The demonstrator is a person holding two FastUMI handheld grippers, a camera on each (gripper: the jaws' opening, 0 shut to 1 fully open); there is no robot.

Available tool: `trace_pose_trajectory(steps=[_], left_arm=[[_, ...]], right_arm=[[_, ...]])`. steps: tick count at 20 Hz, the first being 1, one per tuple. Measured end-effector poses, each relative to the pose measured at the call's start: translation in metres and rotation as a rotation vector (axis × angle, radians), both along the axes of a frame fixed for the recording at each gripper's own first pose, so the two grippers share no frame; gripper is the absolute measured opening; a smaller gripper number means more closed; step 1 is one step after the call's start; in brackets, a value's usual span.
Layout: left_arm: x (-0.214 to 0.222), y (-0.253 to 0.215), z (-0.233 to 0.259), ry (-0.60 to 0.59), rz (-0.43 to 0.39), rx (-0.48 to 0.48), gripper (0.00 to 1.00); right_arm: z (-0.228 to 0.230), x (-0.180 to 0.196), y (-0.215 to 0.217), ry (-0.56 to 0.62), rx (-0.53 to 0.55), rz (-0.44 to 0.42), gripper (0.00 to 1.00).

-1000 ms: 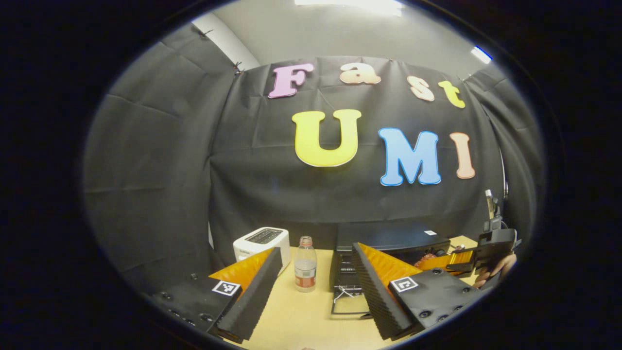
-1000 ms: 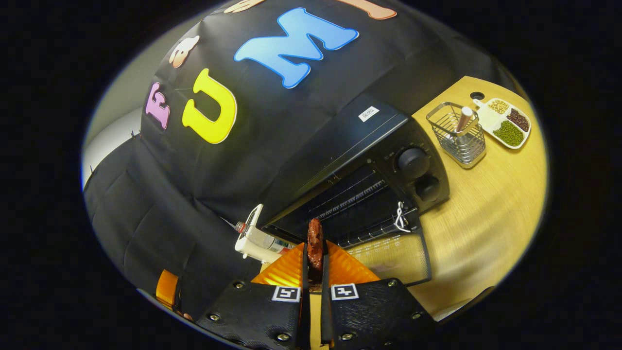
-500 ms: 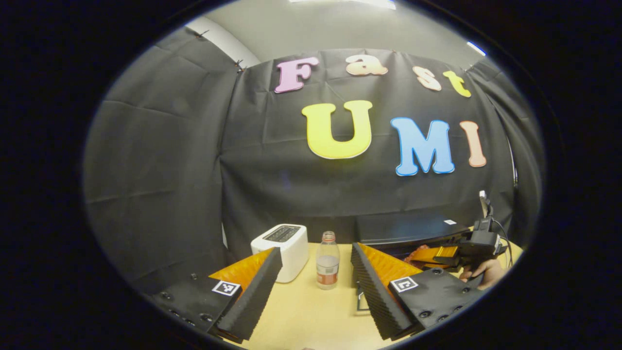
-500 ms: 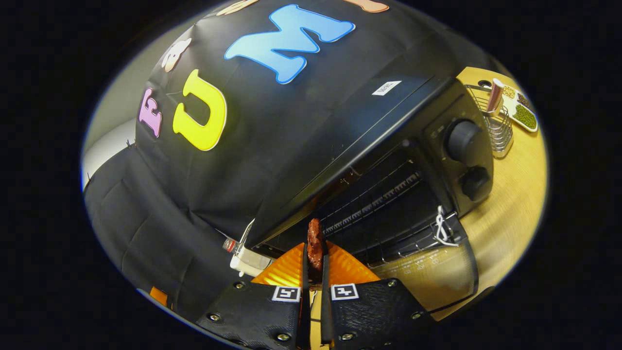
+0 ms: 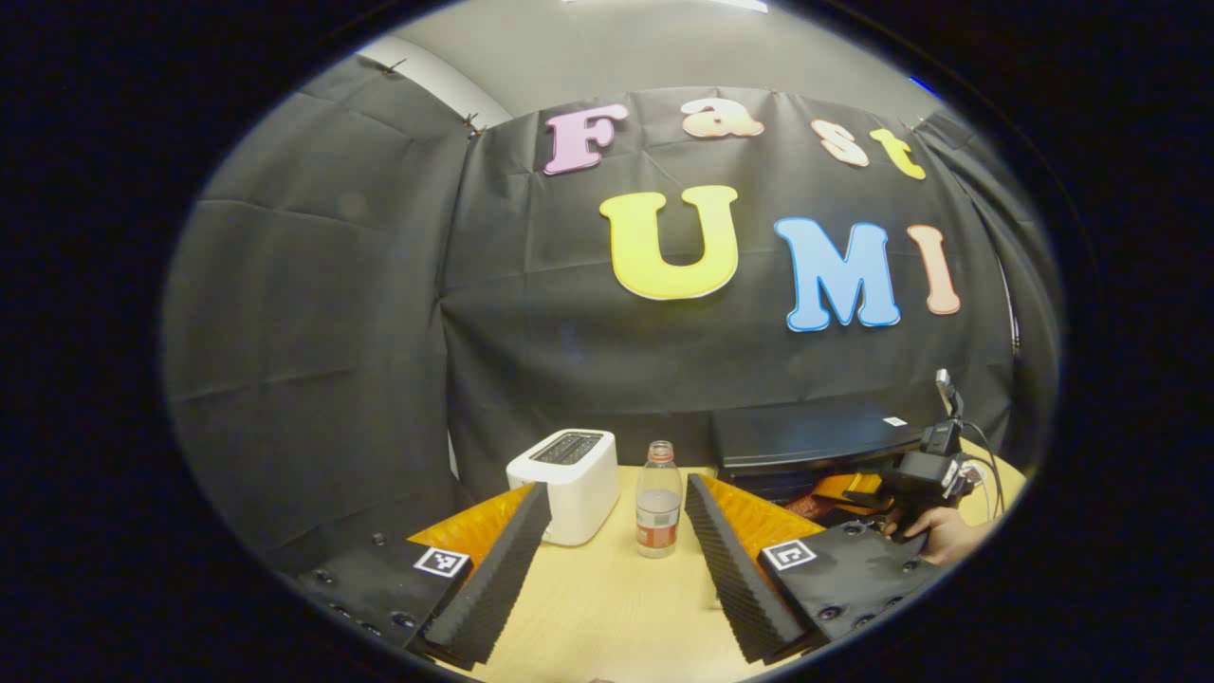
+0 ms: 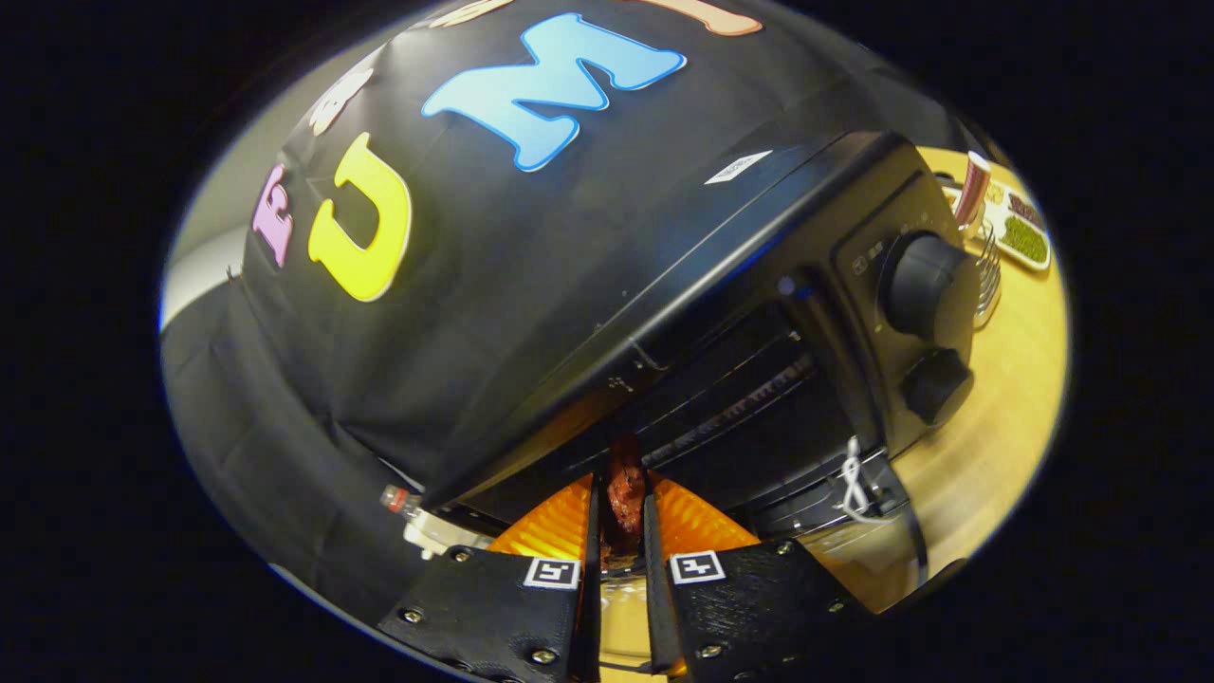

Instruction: Open the electric oven with the left hand, put the food in, and close the electric oven.

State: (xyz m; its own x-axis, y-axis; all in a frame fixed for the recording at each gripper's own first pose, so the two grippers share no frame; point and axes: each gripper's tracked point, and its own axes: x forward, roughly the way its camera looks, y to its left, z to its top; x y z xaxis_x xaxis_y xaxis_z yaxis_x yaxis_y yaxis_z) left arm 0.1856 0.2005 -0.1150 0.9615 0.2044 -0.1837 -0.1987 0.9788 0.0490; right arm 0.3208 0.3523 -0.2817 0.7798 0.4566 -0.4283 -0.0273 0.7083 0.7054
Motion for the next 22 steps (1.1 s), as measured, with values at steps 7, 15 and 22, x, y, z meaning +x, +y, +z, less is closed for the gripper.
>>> trace_pose_trajectory(steps=[7,15,22], left_arm=[[0.000,-0.017,-0.004,0.002,-0.025,-0.018,1.00],[-0.001,-0.059,-0.015,0.007,-0.096,-0.046,1.00],[-0.006,-0.112,-0.060,0.092,-0.185,-0.072,1.00]], right_arm=[[0.012,0.002,-0.027,-0.095,-0.159,-0.020,0.72],[0.064,-0.045,-0.057,-0.239,-0.305,0.050,0.98],[0.120,-0.098,-0.107,-0.382,-0.421,0.042,0.98]])
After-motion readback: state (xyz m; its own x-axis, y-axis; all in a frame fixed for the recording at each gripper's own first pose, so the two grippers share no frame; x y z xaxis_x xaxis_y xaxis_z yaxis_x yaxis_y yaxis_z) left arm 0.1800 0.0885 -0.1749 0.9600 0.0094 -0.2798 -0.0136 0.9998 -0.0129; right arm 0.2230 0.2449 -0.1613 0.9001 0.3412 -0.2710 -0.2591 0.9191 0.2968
